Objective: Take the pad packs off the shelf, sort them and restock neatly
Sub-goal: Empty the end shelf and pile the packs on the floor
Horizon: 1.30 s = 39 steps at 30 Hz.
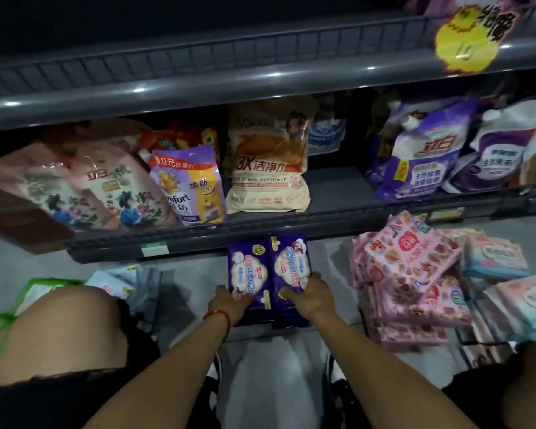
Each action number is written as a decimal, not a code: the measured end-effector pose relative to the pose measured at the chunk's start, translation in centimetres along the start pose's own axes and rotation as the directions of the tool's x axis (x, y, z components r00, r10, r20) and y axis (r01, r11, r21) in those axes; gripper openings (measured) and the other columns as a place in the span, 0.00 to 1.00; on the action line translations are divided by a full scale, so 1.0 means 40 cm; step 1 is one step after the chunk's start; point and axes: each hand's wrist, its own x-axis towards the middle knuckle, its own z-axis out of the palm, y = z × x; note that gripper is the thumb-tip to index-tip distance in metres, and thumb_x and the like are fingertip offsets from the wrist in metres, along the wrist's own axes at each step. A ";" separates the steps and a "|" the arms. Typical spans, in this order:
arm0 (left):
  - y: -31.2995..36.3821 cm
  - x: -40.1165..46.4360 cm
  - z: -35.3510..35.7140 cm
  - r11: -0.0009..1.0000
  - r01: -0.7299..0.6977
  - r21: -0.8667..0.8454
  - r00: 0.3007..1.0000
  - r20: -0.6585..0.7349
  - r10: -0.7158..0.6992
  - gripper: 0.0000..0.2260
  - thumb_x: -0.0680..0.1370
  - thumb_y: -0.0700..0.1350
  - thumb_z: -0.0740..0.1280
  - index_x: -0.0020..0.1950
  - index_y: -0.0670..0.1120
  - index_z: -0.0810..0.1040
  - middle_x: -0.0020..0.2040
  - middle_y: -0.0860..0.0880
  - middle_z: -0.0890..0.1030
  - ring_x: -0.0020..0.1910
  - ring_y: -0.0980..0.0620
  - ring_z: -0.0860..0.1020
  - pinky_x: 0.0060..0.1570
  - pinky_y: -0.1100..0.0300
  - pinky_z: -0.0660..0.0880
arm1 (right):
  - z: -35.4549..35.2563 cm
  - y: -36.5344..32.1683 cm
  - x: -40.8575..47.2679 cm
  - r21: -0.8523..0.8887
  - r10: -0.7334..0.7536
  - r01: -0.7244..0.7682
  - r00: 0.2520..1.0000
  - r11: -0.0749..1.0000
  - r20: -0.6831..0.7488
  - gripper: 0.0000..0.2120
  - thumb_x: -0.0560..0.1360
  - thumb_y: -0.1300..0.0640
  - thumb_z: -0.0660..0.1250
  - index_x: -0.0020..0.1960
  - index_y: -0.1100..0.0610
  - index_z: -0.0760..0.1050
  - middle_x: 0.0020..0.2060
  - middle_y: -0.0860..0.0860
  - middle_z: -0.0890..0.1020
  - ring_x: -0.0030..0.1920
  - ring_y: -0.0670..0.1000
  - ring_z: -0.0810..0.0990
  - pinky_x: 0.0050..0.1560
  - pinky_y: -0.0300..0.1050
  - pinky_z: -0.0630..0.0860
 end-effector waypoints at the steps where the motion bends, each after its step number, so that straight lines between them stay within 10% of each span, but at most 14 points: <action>1: -0.003 0.007 0.001 1.000 -0.005 -0.002 1.000 0.012 0.005 0.27 0.77 0.52 0.73 0.69 0.39 0.70 0.65 0.40 0.78 0.61 0.41 0.78 0.58 0.54 0.75 | -0.002 0.002 -0.002 0.024 0.008 -0.008 1.000 1.000 -0.004 0.35 0.70 0.44 0.79 0.66 0.60 0.68 0.63 0.57 0.79 0.61 0.58 0.79 0.57 0.47 0.77; 14: 0.012 0.006 -0.032 0.964 -0.006 -0.267 1.000 -0.015 0.002 0.21 0.75 0.41 0.75 0.65 0.38 0.76 0.60 0.39 0.82 0.56 0.41 0.82 0.60 0.47 0.79 | -0.111 0.048 -0.058 0.326 -0.019 0.047 0.996 0.944 -0.089 0.25 0.66 0.51 0.83 0.59 0.55 0.78 0.51 0.50 0.86 0.49 0.50 0.85 0.52 0.47 0.81; 19: 0.029 -0.048 -0.070 0.766 0.136 -0.629 0.989 0.138 -0.062 0.16 0.73 0.32 0.74 0.59 0.37 0.78 0.43 0.40 0.84 0.38 0.43 0.82 0.31 0.53 0.80 | -0.130 0.051 -0.074 0.347 -0.054 0.085 0.994 0.934 -0.096 0.29 0.65 0.52 0.85 0.61 0.56 0.77 0.52 0.50 0.87 0.50 0.50 0.86 0.54 0.49 0.82; 23: 0.057 -0.093 -0.087 0.710 0.154 -0.687 0.979 0.204 -0.015 0.12 0.73 0.31 0.72 0.52 0.43 0.78 0.29 0.46 0.83 0.27 0.49 0.81 0.29 0.57 0.79 | -0.154 0.018 -0.089 0.390 -0.117 0.150 0.987 0.909 -0.106 0.31 0.64 0.54 0.85 0.63 0.55 0.76 0.53 0.50 0.86 0.50 0.50 0.85 0.53 0.49 0.83; 28: 0.069 -0.116 -0.093 0.629 0.045 -0.776 0.991 0.113 0.069 0.26 0.69 0.31 0.75 0.64 0.43 0.73 0.48 0.41 0.84 0.40 0.45 0.82 0.32 0.53 0.81 | -0.245 -0.050 -0.128 0.481 -0.277 0.275 0.958 0.833 -0.068 0.33 0.66 0.60 0.83 0.66 0.51 0.73 0.55 0.48 0.84 0.52 0.47 0.85 0.44 0.38 0.82; 39: 0.114 -0.167 -0.082 0.389 0.020 -0.921 0.980 0.095 0.175 0.28 0.72 0.34 0.74 0.68 0.48 0.70 0.58 0.39 0.81 0.58 0.36 0.80 0.51 0.33 0.80 | -0.235 -0.094 -0.176 0.786 -0.249 0.022 0.954 0.618 0.170 0.49 0.56 0.56 0.88 0.72 0.56 0.68 0.58 0.57 0.85 0.56 0.60 0.86 0.52 0.63 0.83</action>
